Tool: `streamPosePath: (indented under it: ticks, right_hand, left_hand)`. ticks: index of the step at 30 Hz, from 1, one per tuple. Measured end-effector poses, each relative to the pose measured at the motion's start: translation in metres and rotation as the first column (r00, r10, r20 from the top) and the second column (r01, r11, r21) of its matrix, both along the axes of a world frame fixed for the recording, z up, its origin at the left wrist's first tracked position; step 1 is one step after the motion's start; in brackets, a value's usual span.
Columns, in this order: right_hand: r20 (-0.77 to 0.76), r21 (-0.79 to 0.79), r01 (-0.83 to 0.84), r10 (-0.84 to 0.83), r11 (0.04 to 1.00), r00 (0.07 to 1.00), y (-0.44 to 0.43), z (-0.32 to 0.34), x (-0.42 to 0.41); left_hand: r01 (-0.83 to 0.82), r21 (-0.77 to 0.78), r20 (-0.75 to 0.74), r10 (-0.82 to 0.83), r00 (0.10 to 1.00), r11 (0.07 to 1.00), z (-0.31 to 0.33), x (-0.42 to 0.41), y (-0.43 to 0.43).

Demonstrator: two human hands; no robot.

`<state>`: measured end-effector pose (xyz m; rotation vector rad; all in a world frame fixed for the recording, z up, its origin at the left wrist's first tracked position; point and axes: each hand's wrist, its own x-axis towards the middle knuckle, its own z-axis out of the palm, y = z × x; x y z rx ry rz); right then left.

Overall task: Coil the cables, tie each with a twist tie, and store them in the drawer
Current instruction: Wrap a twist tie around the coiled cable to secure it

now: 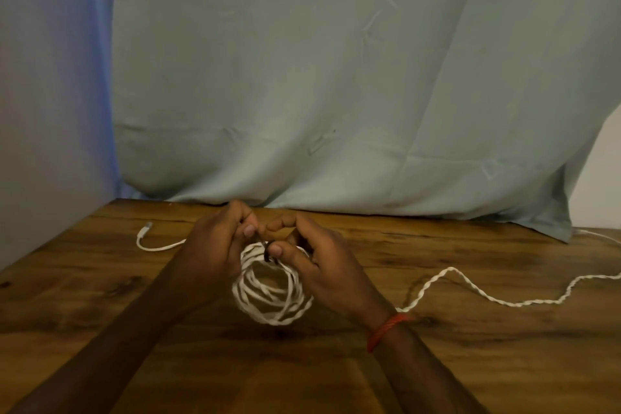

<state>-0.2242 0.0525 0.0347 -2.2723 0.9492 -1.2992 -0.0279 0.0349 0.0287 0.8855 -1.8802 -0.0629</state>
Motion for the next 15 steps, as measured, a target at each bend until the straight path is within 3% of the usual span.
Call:
streamPosePath:
  ticks: [4,10,15]
  right_hand:
    - [0.106,0.048,0.04,-0.045,0.998,0.993,-0.003,-0.004,0.005]
    - [0.116,0.109,0.072,-0.084,0.991,0.99,-0.009,-0.01,0.008]
    - [0.14,0.307,-0.009,-0.036,0.952,0.989,-0.012,-0.011,0.006]
  left_hand:
    - [-0.054,0.035,-0.052,0.056,0.997,0.998,0.003,-0.002,0.002]
    - [-0.195,0.074,-0.115,0.203,0.972,0.978,0.011,0.012,0.0]
    - [-0.188,0.143,-0.146,0.208,0.967,0.972,0.009,0.006,0.003]
